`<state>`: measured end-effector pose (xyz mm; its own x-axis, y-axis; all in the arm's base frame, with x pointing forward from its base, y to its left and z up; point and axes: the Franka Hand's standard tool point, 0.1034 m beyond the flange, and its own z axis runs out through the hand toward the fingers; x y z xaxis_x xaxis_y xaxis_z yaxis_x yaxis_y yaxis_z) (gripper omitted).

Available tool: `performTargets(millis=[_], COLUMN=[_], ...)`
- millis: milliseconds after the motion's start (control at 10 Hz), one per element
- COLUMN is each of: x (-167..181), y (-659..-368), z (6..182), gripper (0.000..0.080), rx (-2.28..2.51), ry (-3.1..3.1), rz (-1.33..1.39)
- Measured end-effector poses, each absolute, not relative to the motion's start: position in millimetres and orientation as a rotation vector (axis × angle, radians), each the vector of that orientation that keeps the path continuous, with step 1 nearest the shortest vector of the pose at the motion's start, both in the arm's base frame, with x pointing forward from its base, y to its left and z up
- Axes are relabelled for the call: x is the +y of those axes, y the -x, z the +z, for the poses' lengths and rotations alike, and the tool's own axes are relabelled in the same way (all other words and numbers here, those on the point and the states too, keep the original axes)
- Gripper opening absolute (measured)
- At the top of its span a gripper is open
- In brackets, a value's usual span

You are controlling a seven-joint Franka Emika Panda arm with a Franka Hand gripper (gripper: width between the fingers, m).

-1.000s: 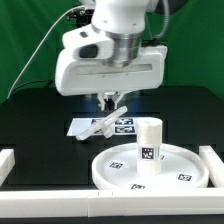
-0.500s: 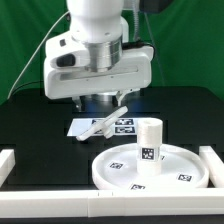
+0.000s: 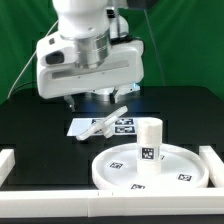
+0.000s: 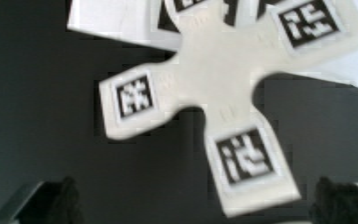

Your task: Assemble round table

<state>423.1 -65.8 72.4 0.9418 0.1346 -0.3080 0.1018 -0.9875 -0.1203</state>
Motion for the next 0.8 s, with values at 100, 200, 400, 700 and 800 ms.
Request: performTargets(millis=[100, 200, 400, 700, 800], x=[-67, -67, -67, -61, -56], y=[-420, -421, -420, -395, -390], z=[68.7, 69.1, 68.8, 54.4, 52.4], gripper=[0.0648, 0.0648, 0.0648, 0.0648, 0.0648], rx=[-0.174, -0.175, -0.175, 0.107, 0.15], ry=[2.998, 2.998, 2.998, 2.902, 2.878], rz=[0.49, 0.489, 0.49, 0.534, 0.53])
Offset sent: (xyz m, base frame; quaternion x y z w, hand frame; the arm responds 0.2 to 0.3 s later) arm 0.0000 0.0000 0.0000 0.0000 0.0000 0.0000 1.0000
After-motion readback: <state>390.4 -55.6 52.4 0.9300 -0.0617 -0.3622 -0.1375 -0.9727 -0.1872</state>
